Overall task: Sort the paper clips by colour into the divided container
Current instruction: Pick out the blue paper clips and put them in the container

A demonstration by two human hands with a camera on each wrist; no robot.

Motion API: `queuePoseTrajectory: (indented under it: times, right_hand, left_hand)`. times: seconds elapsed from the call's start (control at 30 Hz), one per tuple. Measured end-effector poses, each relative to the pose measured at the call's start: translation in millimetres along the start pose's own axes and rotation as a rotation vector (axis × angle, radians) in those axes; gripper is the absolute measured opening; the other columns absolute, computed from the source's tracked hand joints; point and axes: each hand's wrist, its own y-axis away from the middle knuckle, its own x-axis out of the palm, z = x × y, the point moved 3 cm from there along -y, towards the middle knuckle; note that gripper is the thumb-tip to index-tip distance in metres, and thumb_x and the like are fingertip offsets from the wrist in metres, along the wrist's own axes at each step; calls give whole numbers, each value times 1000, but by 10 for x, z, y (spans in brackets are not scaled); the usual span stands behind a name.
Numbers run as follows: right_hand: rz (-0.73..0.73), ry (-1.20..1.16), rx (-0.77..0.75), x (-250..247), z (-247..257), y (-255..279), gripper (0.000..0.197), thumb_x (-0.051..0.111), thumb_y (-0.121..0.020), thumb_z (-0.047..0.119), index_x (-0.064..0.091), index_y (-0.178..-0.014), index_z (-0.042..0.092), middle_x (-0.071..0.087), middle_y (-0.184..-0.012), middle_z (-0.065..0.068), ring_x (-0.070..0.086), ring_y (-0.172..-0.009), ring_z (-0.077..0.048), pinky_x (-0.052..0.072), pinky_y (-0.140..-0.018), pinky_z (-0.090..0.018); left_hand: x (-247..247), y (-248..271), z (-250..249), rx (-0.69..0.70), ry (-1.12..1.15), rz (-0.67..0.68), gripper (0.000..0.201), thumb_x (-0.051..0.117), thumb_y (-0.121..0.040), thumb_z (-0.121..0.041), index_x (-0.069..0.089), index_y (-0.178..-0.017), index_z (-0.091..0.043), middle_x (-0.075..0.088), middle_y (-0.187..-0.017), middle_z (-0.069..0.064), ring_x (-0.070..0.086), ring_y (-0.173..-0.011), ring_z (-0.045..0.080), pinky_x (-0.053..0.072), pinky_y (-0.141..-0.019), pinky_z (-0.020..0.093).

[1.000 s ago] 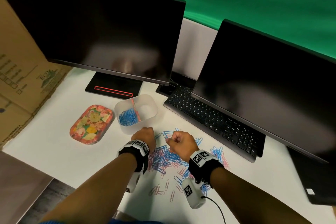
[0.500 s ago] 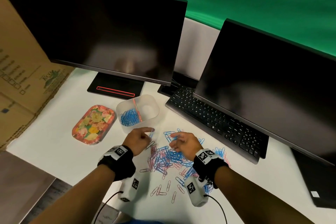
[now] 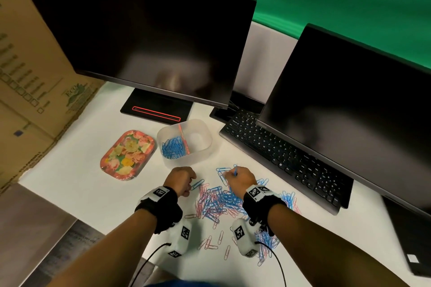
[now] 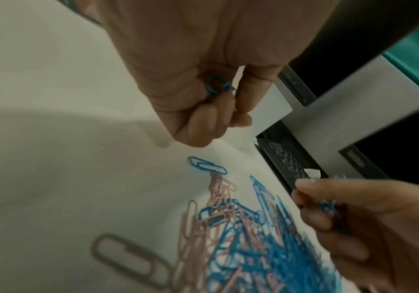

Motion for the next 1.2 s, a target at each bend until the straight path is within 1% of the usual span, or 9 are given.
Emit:
queuePoseTrajectory:
  times: [0.1, 0.2, 0.33, 0.47, 0.7, 0.83, 1.0, 1.1, 1.2]
  right_hand:
    - [-17, 264, -71, 31, 65, 23, 13, 53, -90, 26, 60, -87, 14, 63, -91, -8, 59, -88, -29, 47, -74, -28]
    - [-4, 465, -104, 82, 107, -1, 24, 56, -90, 23, 62, -111, 12, 65, -112, -9, 63, -102, -29, 51, -84, -32]
    - [17, 580, -57, 120, 137, -17, 20, 53, -91, 16, 64, -106, 8, 67, -108, -13, 65, -97, -30, 51, -75, -30]
    - [58, 548, -15, 103, 169, -16, 20, 50, -89, 12, 62, -104, 6, 67, -108, -14, 65, -97, -31, 53, -77, -32]
    - [109, 329, -103, 32, 182, 100, 17, 45, -92, 25, 45, -77, 15, 56, -89, -8, 52, -79, -26, 42, -68, -27]
    - [162, 181, -127, -25, 339, 149, 29, 44, -91, 22, 38, -63, 16, 48, -74, -6, 42, -76, -24, 34, -67, -29]
    - [208, 92, -235, -68, 780, 225, 25, 47, -89, 25, 60, -84, 5, 52, -66, -4, 45, -65, -23, 32, -54, -28]
    - [213, 142, -299, -21, 1136, 219, 25, 50, -87, 26, 63, -83, 5, 67, -84, -16, 57, -76, -28, 42, -64, -29]
    - [199, 233, -324, 58, 1486, 184, 25, 53, -88, 24, 51, -65, 14, 61, -82, -12, 54, -76, -28, 36, -53, -24]
  left_hand:
    - [42, 14, -63, 183, -463, -58, 16, 56, -79, -22, 54, -66, -14, 53, -64, 2, 48, -61, 22, 31, -51, 23]
    - [59, 25, -60, 284, -724, -87, 11, 61, -80, -26, 57, -74, -17, 63, -76, -1, 57, -75, 20, 37, -59, 24]
    - [45, 5, -12, 292, -978, -82, 15, 59, -83, -26, 59, -97, -21, 64, -103, 1, 60, -96, 23, 48, -81, 30]
    - [44, -14, 25, 307, -1071, -73, 18, 57, -86, -26, 61, -103, -22, 64, -111, 3, 60, -103, 25, 50, -86, 32]
    - [-28, -11, 49, 306, -920, -20, 5, 53, -90, -24, 56, -87, -21, 67, -101, 5, 60, -97, 26, 42, -78, 26]
    - [-116, 100, -16, 251, -376, 92, 19, 59, -92, -22, 51, -76, -18, 53, -68, -1, 49, -63, 16, 38, -59, 25]
    - [-213, 319, -277, 228, 197, 149, 4, 57, -92, -6, 55, -93, -3, 59, -77, 11, 57, -66, 18, 45, -58, 27]
    - [-307, 344, -482, 262, 292, 60, 6, 55, -92, -1, 56, -98, 1, 61, -72, 12, 57, -61, 19, 49, -53, 25]
    - [-453, 298, -688, 272, 222, -112, 8, 54, -90, 3, 61, -89, -3, 64, -65, 11, 63, -53, 16, 53, -49, 22]
